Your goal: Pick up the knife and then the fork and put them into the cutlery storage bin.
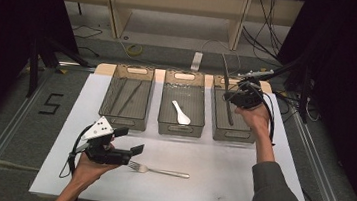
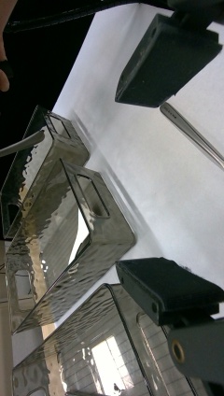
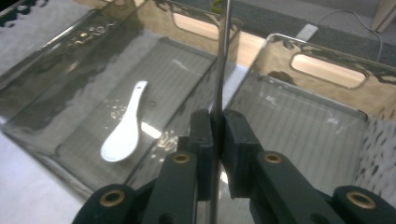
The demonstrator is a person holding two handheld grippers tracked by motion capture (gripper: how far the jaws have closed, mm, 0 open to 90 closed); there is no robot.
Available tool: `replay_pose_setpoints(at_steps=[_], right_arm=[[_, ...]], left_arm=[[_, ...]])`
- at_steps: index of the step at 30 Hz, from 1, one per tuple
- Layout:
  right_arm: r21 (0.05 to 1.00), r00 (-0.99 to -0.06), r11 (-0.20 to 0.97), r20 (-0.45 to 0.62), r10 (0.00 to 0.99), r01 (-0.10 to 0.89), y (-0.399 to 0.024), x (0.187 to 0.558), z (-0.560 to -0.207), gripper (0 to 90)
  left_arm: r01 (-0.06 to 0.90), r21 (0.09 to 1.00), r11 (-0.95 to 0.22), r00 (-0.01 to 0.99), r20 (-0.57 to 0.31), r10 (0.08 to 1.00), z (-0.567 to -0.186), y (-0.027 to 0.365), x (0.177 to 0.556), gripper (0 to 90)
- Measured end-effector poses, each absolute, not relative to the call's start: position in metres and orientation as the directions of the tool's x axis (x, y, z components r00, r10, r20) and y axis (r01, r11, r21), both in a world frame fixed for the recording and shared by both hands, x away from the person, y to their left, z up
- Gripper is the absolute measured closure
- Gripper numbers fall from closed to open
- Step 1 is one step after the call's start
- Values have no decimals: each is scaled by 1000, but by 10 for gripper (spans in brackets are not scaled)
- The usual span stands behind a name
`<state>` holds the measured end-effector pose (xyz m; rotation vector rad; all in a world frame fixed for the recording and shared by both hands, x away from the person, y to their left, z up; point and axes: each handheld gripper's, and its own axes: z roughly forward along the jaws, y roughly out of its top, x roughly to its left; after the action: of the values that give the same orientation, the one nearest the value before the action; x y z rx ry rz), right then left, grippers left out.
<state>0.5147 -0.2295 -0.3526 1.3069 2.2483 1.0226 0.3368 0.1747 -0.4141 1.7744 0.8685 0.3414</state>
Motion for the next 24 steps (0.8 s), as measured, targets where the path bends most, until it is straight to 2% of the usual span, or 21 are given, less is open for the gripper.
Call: replay_pose_setpoints(at_steps=[10,24], right_arm=[[717,-462,260,97,882,647,-236,520,-374,838],[688,-447,234,146,883,687,-236,517,-396,837]], left_arm=[[388,909,-153,693,-178,699,-414,175,337,156],[388,909,-154,693,-178,699,-414,174,336,156]])
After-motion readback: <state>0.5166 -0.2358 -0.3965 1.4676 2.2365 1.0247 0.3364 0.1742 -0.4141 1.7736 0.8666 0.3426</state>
